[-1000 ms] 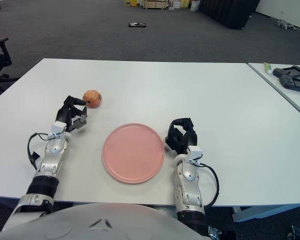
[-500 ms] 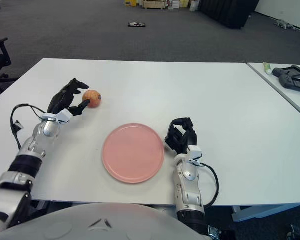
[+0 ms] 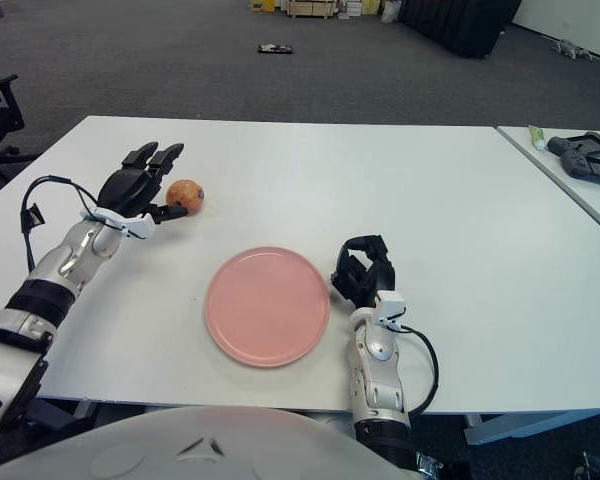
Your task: Put the apple into the plate.
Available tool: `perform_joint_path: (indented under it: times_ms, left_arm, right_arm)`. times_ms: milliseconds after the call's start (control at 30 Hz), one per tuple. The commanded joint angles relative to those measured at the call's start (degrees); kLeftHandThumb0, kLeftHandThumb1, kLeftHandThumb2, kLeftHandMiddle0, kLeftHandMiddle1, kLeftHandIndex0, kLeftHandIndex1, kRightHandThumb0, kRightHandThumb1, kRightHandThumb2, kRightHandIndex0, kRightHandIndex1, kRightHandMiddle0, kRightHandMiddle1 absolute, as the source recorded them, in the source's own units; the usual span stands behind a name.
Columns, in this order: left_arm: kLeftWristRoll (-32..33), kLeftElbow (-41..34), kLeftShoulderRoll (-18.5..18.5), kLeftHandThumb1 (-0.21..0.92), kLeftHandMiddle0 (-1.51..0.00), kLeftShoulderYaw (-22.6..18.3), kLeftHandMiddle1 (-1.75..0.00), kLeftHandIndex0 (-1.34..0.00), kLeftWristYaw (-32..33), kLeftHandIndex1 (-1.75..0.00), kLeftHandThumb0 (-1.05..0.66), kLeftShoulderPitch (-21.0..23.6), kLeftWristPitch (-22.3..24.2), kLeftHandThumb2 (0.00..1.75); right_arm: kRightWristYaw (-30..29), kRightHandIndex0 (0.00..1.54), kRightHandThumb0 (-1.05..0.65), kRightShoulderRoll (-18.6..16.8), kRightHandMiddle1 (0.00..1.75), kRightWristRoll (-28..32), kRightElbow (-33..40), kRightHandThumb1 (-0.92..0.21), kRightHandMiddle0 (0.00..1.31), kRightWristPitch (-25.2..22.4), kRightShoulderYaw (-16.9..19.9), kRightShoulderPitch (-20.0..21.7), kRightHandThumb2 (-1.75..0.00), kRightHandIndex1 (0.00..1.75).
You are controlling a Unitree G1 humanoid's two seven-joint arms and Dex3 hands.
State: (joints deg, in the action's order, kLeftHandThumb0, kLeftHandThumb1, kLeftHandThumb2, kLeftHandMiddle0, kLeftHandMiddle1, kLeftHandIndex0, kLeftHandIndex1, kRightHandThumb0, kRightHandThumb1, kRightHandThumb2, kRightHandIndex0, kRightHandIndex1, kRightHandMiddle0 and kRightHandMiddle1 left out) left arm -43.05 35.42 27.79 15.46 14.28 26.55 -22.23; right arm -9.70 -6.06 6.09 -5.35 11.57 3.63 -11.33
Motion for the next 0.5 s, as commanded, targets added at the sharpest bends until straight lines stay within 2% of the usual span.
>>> perform_joint_path:
  times_ms: [0, 333, 467]
  left_arm:
    - [0.79, 4.03, 0.26, 0.82, 0.00, 1.24, 0.00, 0.00, 0.18, 0.00, -1.05, 3.48, -2.39, 0.22]
    - [1.36, 15.43, -0.17, 0.84, 0.00, 4.62, 0.00, 0.00, -0.67, 0.00, -1.05, 10.76, -9.52, 0.18]
    - [0.95, 18.80, -0.25, 0.83, 0.00, 6.30, 0.00, 0.00, -1.80, 0.00, -1.05, 13.10, -10.85, 0.17]
  right_arm:
    - [-0.30, 0.95, -0.40, -1.23, 1.75, 0.14, -1.60, -0.58, 0.41, -1.50, 0.47, -0.40, -0.99, 1.75]
    - [0.02, 0.95, -0.40, -1.38, 1.75, 0.63, -1.35, -0.58, 0.41, -1.45, 0.62, -0.66, -1.00, 1.75]
    - [0.03, 0.95, -0.40, -1.48, 1.75, 0.72, -1.44, -0.58, 0.41, -1.04, 0.74, -0.71, -1.00, 1.75]
